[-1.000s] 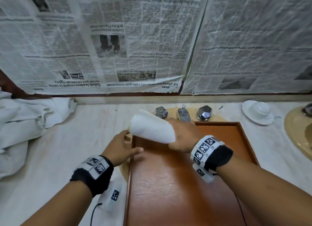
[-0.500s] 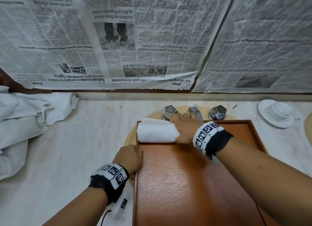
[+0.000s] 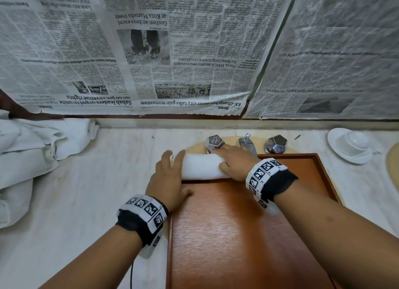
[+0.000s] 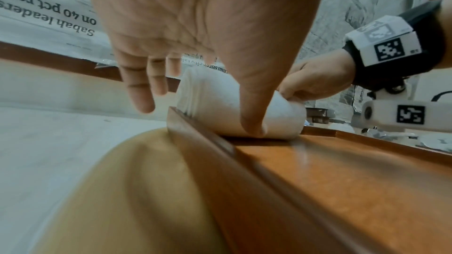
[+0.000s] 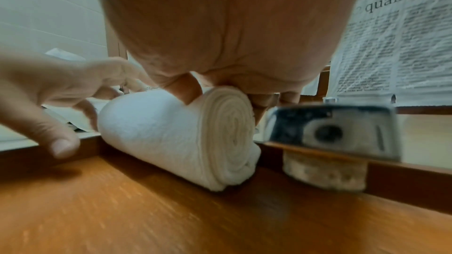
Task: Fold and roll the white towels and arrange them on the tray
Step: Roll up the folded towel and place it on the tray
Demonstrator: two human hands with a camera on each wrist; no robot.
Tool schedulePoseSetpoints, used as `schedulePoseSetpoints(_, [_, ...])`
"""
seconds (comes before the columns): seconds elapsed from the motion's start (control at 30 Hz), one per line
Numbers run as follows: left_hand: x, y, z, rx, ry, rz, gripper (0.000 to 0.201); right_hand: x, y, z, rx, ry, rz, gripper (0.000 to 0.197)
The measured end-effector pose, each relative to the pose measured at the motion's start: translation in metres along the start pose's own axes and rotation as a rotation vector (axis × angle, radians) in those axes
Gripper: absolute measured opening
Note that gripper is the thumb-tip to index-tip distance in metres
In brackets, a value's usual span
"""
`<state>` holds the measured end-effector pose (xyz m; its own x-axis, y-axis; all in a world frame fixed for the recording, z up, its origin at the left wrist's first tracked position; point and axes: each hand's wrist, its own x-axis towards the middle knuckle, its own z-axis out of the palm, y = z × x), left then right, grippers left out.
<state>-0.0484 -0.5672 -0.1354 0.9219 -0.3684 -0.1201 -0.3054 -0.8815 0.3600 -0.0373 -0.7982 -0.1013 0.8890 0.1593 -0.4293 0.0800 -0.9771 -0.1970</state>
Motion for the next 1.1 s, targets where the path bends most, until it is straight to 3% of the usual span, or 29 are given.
schedulePoseSetpoints(0.07, [0.013,0.001,-0.003,0.087,-0.017,0.103,0.090,-0.002,0.000,0.003,-0.010,0.012,0.010,0.065])
schedulePoseSetpoints(0.17, [0.027,-0.003,-0.006,0.088,-0.081,0.133,0.070,-0.007,-0.003,0.009,-0.022,0.102,0.049,0.067])
schedulePoseSetpoints(0.3, [0.036,-0.009,-0.011,0.005,-0.157,0.117,0.066,-0.016,-0.005,0.019,-0.045,0.297,0.073,0.057])
schedulePoseSetpoints(0.4, [0.040,-0.012,-0.013,0.006,-0.197,0.122,0.065,-0.021,-0.006,0.026,-0.075,0.346,0.042,0.050])
schedulePoseSetpoints(0.6, [0.040,-0.010,-0.018,0.076,-0.277,0.100,0.075,-0.034,-0.014,0.040,-0.159,0.342,0.058,0.062])
schedulePoseSetpoints(0.77, [0.017,0.017,-0.020,0.287,-0.052,0.201,0.074,-0.025,-0.014,0.040,-0.148,0.331,0.069,0.059])
schedulePoseSetpoints(0.83, [0.004,0.025,-0.013,0.348,-0.098,0.242,0.073,-0.025,-0.015,0.044,-0.145,0.334,0.077,0.059])
schedulePoseSetpoints(1.1, [-0.003,0.032,-0.007,0.378,-0.250,0.152,0.073,-0.030,-0.021,0.056,-0.062,0.258,0.110,0.063])
